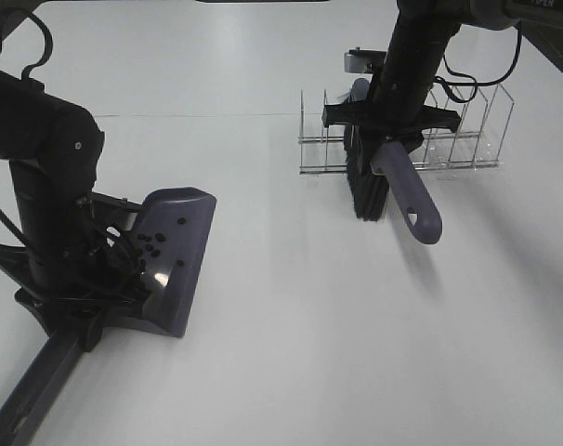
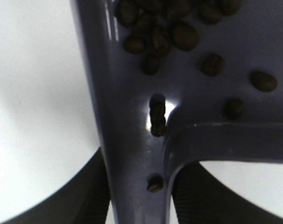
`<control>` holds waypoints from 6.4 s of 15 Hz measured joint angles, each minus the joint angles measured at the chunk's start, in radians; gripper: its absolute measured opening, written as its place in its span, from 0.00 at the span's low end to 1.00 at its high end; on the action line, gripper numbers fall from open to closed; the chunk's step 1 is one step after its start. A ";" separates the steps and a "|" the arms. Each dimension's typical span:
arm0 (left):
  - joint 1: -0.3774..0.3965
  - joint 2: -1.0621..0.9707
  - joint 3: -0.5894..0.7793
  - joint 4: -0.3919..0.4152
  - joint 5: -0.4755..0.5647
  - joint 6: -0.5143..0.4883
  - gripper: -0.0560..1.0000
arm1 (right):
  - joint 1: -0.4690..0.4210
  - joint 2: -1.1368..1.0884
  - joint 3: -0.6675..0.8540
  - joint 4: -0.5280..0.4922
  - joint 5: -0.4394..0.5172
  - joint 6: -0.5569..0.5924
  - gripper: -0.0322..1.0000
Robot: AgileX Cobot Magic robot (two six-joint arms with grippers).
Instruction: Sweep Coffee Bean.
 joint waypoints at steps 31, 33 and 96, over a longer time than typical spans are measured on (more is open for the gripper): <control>0.016 0.111 -0.239 -0.026 -0.001 -0.012 0.39 | -0.022 -0.162 -0.159 0.063 -0.002 -0.054 0.67; 0.016 0.115 -0.241 -0.026 -0.001 -0.005 0.43 | -0.022 -0.195 -0.156 0.063 -0.002 -0.054 0.67; 0.452 -2.048 0.591 -0.121 0.132 0.233 0.68 | -0.022 -2.448 1.628 -0.130 -0.110 -0.148 0.67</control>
